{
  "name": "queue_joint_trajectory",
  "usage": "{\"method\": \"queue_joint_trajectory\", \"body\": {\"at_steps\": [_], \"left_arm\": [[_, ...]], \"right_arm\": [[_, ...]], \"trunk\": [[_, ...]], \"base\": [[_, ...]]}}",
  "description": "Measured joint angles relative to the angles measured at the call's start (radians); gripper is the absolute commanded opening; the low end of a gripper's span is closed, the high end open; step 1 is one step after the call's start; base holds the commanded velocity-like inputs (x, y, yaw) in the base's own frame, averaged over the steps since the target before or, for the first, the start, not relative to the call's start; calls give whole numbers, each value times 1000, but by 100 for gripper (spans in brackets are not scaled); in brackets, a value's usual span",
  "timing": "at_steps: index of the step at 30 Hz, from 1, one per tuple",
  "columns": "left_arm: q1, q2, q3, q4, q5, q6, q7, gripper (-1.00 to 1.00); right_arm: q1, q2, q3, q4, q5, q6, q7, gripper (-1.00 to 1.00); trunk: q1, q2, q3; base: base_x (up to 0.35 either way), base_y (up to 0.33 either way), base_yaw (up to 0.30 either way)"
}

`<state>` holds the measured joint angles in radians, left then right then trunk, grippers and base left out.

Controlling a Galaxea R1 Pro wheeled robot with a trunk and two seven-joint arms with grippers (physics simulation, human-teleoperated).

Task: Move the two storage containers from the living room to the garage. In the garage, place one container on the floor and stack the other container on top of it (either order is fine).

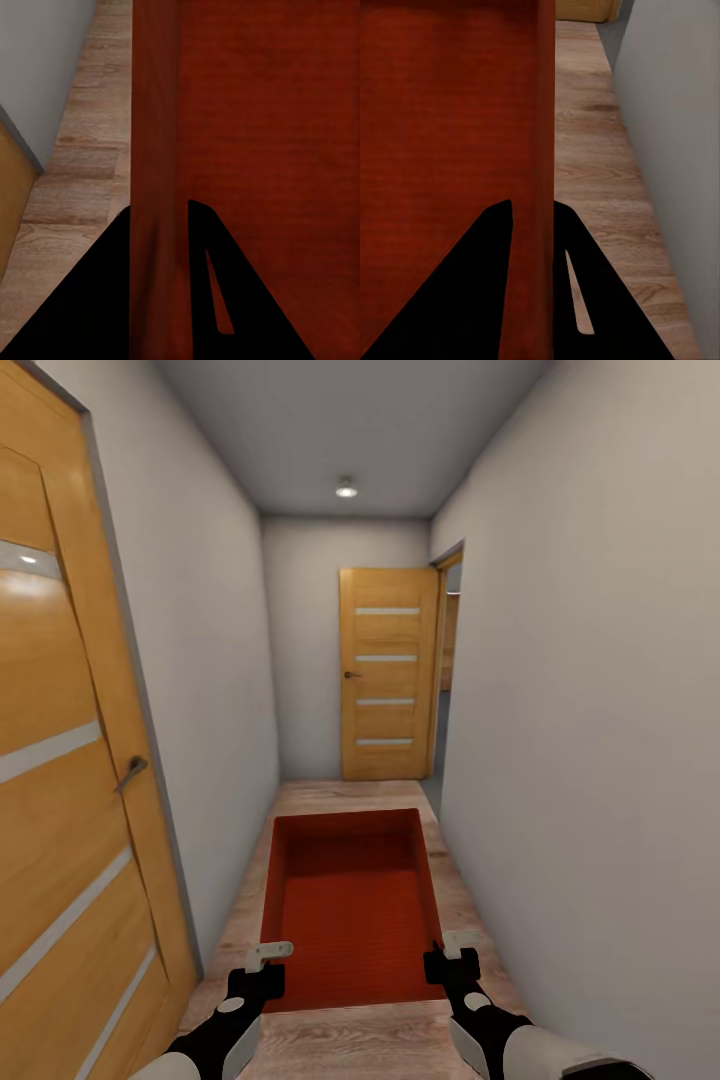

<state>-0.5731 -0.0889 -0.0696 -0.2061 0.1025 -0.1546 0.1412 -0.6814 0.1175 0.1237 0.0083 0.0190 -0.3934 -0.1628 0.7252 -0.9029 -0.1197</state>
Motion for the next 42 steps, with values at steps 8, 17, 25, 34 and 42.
{"method": "queue_joint_trajectory", "body": {"at_steps": [8, 17, 25, 34, 42], "left_arm": [[0, 0, 0, 0, 0, 0, 0, -100], [0, 0, 1, 0, -1, 0, 0, -100], [0, 0, 1, 0, -1, 0, 0, -100], [0, 0, 1, 0, -1, 0, 0, -100], [0, 0, 1, 0, -1, 0, 0, -100]], "right_arm": [[0, 0, 0, 0, 0, 0, 0, -100], [0, 0, 0, 0, 0, 0, 0, -100], [0, 0, 0, 0, 0, 0, 0, -100], [0, 0, 0, 0, 0, 0, 0, -100], [0, 0, 0, 0, 0, 0, 0, -100]], "trunk": [[0, 0, 0], [0, 0, 0], [0, 0, 0], [0, 0, 0], [0, 0, 0]], "base": [[324, 0, 0], [324, 0, 0], [324, 0, 0], [324, 0, 0], [324, 0, 0]]}}
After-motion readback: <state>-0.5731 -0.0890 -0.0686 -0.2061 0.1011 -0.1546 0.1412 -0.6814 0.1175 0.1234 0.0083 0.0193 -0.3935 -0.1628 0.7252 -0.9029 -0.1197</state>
